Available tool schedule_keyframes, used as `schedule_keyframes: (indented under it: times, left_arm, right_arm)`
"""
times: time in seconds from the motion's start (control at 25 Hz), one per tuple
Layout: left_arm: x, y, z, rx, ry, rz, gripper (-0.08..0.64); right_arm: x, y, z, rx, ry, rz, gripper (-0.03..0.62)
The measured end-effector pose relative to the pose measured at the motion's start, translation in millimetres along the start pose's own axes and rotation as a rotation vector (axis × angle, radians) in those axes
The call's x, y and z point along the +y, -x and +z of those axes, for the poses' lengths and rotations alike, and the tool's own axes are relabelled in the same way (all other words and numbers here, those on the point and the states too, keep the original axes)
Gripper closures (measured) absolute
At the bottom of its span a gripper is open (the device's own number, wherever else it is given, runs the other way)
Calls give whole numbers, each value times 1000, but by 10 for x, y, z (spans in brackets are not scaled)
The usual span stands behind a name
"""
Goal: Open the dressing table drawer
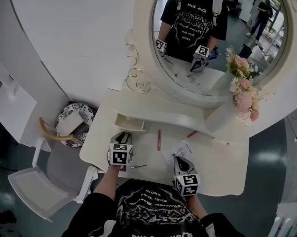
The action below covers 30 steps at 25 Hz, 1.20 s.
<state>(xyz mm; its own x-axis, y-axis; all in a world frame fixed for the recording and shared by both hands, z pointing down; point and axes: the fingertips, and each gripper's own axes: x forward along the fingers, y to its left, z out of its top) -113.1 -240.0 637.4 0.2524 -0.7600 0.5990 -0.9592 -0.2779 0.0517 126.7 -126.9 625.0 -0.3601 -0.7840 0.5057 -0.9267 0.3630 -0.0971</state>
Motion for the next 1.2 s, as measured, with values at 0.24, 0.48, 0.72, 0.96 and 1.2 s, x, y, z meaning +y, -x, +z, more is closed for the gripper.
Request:
schedule_keyframes:
  times: [0.24,0.48,0.72,0.96,1.2]
  left_arm:
    - [-7,25,-22,-1,-10,-5,457]
    - [-16,32,-35,10,-19,-11,457]
    - [-17,50,-40,10,-18,1,457]
    - [-26,75,-59,7,-17,-6,457]
    - [-23,72,-46,-18,11,9,457]
  right_arm:
    - [-47,30,-2,-7,-8,-9,581]
    - [-67,32,-2,-7,-12,-8,581]
    - [-60,26,-5,-6,-11,-5,581]
    - [-44,26,-12,-6,-6,-2,581]
    - [-53,42,-25,-5,-13,-7,581]
